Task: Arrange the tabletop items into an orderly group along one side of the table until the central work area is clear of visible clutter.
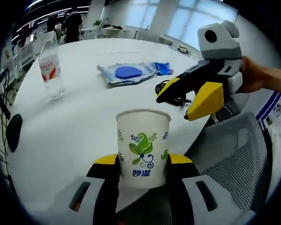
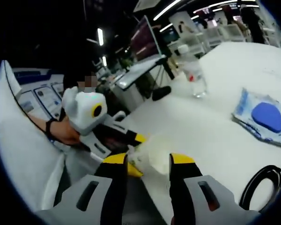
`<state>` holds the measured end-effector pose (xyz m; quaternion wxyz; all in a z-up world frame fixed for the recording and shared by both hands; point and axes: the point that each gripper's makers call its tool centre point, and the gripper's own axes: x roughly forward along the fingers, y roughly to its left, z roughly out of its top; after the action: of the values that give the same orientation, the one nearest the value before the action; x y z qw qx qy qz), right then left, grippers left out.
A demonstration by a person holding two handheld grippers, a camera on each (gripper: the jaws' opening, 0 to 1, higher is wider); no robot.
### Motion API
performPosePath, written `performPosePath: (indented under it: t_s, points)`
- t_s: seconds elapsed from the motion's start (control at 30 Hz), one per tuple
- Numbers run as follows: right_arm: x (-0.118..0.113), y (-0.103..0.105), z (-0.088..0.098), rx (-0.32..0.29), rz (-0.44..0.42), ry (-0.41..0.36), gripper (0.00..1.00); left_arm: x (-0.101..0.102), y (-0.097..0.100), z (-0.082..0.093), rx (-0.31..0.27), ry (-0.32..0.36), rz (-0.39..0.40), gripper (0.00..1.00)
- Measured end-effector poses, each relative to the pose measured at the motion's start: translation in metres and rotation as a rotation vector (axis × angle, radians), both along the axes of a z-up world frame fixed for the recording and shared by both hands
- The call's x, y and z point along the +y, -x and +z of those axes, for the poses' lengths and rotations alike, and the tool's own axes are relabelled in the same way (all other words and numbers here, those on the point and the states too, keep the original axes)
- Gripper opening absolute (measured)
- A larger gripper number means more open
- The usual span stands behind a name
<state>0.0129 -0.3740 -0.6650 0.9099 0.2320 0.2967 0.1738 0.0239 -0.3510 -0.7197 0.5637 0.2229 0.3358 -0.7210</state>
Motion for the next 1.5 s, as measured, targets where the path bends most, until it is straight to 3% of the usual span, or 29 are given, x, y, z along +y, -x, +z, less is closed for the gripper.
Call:
performPosePath:
  t_s: [0.1, 0.17, 0.27, 0.4, 0.5, 0.63, 1.17, 1.33, 1.5]
  points:
    - [0.011, 0.005, 0.001, -0.005, 0.077, 0.008, 0.32, -0.006, 0.011, 0.010, 0.024, 0.067, -0.055, 0.39]
    - [0.015, 0.008, 0.002, -0.005, 0.101, 0.019, 0.30, -0.006, 0.014, 0.012, -0.013, 0.081, -0.102, 0.39]
    - [0.022, 0.010, 0.009, -0.026, 0.131, 0.002, 0.23, -0.006, 0.020, 0.014, -0.015, 0.087, -0.131, 0.39]
    - [0.025, 0.012, 0.009, -0.032, 0.149, 0.019, 0.05, -0.007, 0.027, 0.017, 0.000, 0.099, -0.149, 0.39]
    - [0.031, 0.013, 0.011, -0.035, 0.160, -0.007, 0.00, -0.006, 0.030, 0.015, -0.005, 0.095, -0.164, 0.39]
    - [0.040, 0.016, 0.008, -0.019, 0.198, 0.052, 0.00, -0.005, 0.035, 0.010, -0.007, 0.085, -0.177, 0.39]
    - [0.034, 0.005, 0.003, 0.002, 0.179, 0.134, 0.00, -0.007, 0.018, 0.009, -0.015, 0.084, -0.061, 0.40]
    - [0.019, 0.008, -0.003, 0.015, 0.127, 0.152, 0.00, -0.002, 0.006, 0.008, -0.016, 0.089, 0.014, 0.41]
    - [0.000, 0.012, -0.008, 0.040, 0.076, 0.171, 0.00, -0.001, 0.001, 0.006, -0.018, 0.080, 0.037, 0.44]
